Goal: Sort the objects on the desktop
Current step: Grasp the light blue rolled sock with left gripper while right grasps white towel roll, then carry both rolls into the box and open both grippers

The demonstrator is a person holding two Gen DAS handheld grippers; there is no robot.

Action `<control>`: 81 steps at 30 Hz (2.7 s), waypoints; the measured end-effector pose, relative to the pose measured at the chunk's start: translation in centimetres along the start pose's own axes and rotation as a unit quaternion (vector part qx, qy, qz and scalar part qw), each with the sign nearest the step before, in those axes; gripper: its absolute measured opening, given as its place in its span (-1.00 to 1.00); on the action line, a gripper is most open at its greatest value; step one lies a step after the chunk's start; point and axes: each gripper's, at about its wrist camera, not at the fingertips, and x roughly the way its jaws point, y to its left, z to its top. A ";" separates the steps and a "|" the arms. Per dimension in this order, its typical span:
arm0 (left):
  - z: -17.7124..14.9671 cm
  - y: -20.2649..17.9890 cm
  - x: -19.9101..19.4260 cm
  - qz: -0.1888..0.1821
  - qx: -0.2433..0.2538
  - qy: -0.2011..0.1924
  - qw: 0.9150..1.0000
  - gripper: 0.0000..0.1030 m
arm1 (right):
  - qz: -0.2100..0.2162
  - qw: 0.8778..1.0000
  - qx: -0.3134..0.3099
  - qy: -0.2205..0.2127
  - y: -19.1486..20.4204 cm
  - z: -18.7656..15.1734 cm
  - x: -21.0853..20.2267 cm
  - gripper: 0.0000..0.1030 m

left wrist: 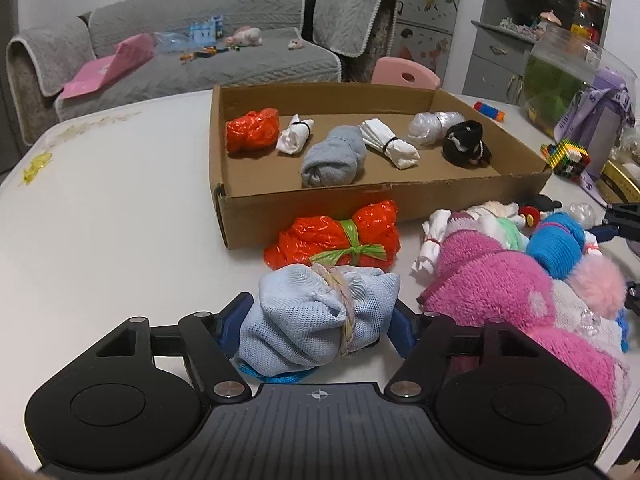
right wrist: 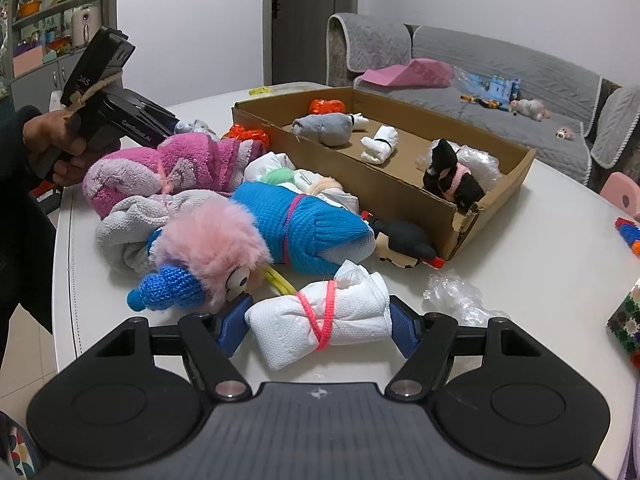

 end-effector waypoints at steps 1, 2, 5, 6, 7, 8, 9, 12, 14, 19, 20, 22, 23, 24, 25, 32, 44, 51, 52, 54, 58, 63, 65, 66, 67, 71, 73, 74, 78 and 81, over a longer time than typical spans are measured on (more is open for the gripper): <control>0.0 0.0 -0.1 -0.001 0.001 0.003 1.000 0.42 | -0.001 1.000 0.000 0.000 0.0 0.0 0.0 0.31; 0.0 0.0 -0.4 -0.001 0.003 0.005 1.000 0.42 | -0.003 1.000 0.000 0.000 0.1 0.0 -0.1 0.31; 0.3 0.5 -1.0 0.002 0.000 0.004 1.000 0.42 | -0.002 1.000 -0.001 -0.004 0.3 0.0 -0.5 0.31; 0.4 0.8 -1.2 0.001 -0.005 0.004 1.000 0.42 | -0.003 1.000 -0.001 -0.006 0.3 0.0 -0.6 0.31; 0.4 1.1 -1.4 0.001 -0.009 0.003 1.000 0.42 | -0.004 1.000 0.001 -0.008 0.2 0.0 -0.7 0.31; 0.5 1.4 -1.7 0.003 -0.009 0.000 1.000 0.42 | -0.008 1.000 0.003 -0.011 0.1 0.0 -0.9 0.31; 0.6 1.6 -1.9 0.003 -0.008 -0.003 1.000 0.42 | -0.010 1.000 0.005 -0.013 0.0 0.0 -1.0 0.31; 0.8 2.2 -2.8 -0.005 -0.015 -0.019 1.000 0.42 | -0.011 0.999 0.015 -0.029 -0.3 0.1 -1.8 0.31; 1.0 2.6 -3.1 0.001 -0.019 -0.027 0.999 0.42 | -0.013 0.999 0.023 -0.044 -0.6 0.3 -2.3 0.31; 1.5 3.1 -3.8 0.010 -0.036 -0.052 0.998 0.42 | -0.032 0.996 0.043 -0.073 -1.4 0.6 -3.2 0.31; 1.8 3.0 -4.0 0.010 -0.038 -0.061 0.997 0.42 | -0.036 0.995 0.049 -0.082 -1.6 0.7 -3.4 0.31; 2.5 2.8 -4.3 0.017 -0.038 -0.074 0.996 0.42 | -0.044 0.992 0.062 -0.103 -2.0 1.1 -4.0 0.31; 3.2 2.6 -4.5 0.023 -0.037 -0.082 0.996 0.42 | -0.049 0.990 0.069 -0.115 -2.2 1.4 -4.3 0.31; 3.7 2.4 -4.7 0.027 -0.036 -0.087 0.995 0.42 | -0.053 0.988 0.074 -0.128 -2.4 1.7 -4.7 0.31; 4.6 2.3 -4.9 0.028 -0.037 -0.095 0.994 0.42 | -0.058 0.985 0.080 -0.141 -2.5 2.2 -5.0 0.31; 11.7 1.1 -3.9 0.040 -0.018 -0.122 0.992 0.42 | -0.112 0.971 0.100 -0.185 -4.6 7.6 -4.5 0.31; 18.6 0.0 4.5 0.035 0.037 -0.088 0.995 0.43 | -0.116 0.976 0.069 -0.172 -9.2 15.5 1.0 0.31; 20.1 0.3 9.2 0.033 0.051 -0.039 0.997 0.43 | -0.101 0.987 0.060 -0.112 -10.7 16.5 5.2 0.31; 20.1 0.3 9.8 0.033 0.054 -0.030 0.998 0.43 | -0.099 0.988 0.060 -0.101 -10.8 16.5 5.8 0.31; 20.3 0.4 10.8 0.038 0.057 -0.018 0.997 0.43 | -0.094 0.990 0.062 -0.080 -10.9 16.5 6.9 0.31; 20.2 0.5 12.4 0.047 0.059 0.002 0.997 0.43 | -0.097 0.992 0.067 -0.041 -10.8 16.4 8.7 0.31; 20.0 0.6 13.5 0.052 0.061 0.016 0.997 0.43 | -0.097 0.992 0.079 -0.007 -10.7 16.1 10.2 0.31; 19.8 0.8 13.9 0.055 0.059 0.022 0.996 0.43 | -0.097 0.992 0.080 0.003 -10.4 15.9 10.6 0.31; 19.9 0.9 14.2 0.055 0.058 0.025 0.997 0.43 | -0.097 0.992 0.082 0.009 -10.5 15.8 10.9 0.31; 19.9 0.9 14.4 0.054 0.057 0.028 0.997 0.43 | -0.099 0.992 0.083 0.014 -10.5 15.8 11.1 0.31; 19.7 0.9 15.1 0.057 0.059 0.036 0.996 0.44 | -0.097 0.991 0.085 0.039 -10.7 15.7 12.2 0.31; 19.7 1.0 15.4 0.058 0.057 0.041 0.996 0.45 | -0.102 0.990 0.085 0.049 -10.7 15.7 12.7 0.31; 19.7 1.1 15.5 0.060 0.057 0.042 0.996 0.46 | -0.101 0.990 0.088 0.052 -10.7 15.7 12.8 0.31; 19.8 1.2 15.7 0.066 0.056 0.041 0.995 0.53 | -0.105 0.989 0.088 0.057 -10.7 15.7 13.0 0.33; 19.7 1.2 15.6 0.072 0.053 0.038 0.995 0.66 | -0.109 0.989 0.084 0.056 -10.5 15.9 12.9 0.40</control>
